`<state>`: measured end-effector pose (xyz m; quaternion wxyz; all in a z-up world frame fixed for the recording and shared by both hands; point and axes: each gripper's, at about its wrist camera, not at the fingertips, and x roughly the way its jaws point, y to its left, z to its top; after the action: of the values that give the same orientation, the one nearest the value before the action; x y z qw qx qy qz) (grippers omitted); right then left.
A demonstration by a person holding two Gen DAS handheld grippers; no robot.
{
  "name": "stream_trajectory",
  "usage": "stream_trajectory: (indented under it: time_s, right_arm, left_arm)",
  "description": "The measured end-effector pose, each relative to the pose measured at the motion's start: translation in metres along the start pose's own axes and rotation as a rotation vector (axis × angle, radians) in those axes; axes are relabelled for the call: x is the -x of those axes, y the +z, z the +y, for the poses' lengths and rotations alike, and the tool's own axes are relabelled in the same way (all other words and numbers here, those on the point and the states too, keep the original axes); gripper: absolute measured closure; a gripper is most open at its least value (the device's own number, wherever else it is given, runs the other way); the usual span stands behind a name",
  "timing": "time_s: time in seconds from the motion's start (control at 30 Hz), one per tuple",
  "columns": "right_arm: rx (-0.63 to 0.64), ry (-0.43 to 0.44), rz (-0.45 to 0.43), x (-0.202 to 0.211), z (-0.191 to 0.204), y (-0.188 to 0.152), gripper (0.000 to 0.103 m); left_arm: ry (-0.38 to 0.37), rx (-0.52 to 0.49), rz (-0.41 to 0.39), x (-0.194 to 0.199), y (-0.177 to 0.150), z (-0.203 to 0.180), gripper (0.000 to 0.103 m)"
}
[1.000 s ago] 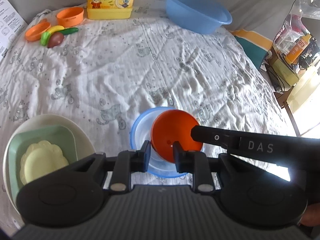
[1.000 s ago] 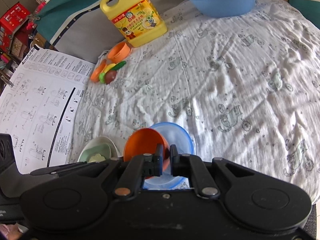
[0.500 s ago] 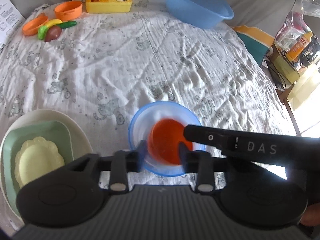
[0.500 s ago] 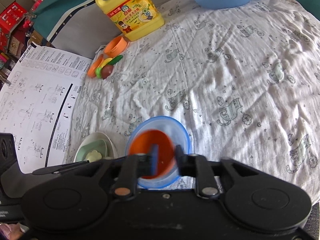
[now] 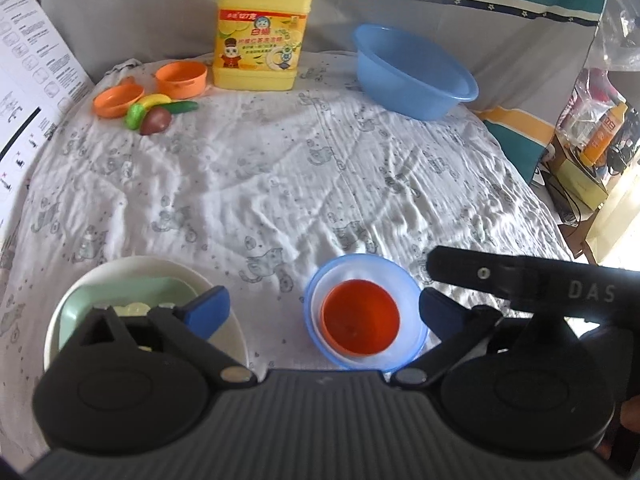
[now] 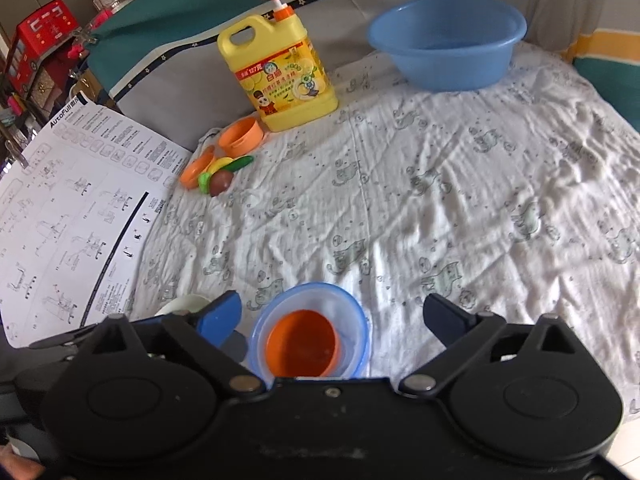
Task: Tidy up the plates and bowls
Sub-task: 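Open both tools to release the orange bowl and straddle the blue bowl rim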
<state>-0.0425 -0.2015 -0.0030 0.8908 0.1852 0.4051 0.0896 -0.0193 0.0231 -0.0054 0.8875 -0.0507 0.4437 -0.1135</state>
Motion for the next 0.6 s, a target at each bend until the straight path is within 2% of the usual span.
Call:
stream_trajectory:
  time_s: [0.6]
  right_arm:
    - [-0.028, -0.053, 0.027, 0.002, -0.011, -0.020, 0.000]
  left_arm:
    - [0.044, -0.031, -0.029, -0.004, -0.026, 0.006, 0.000]
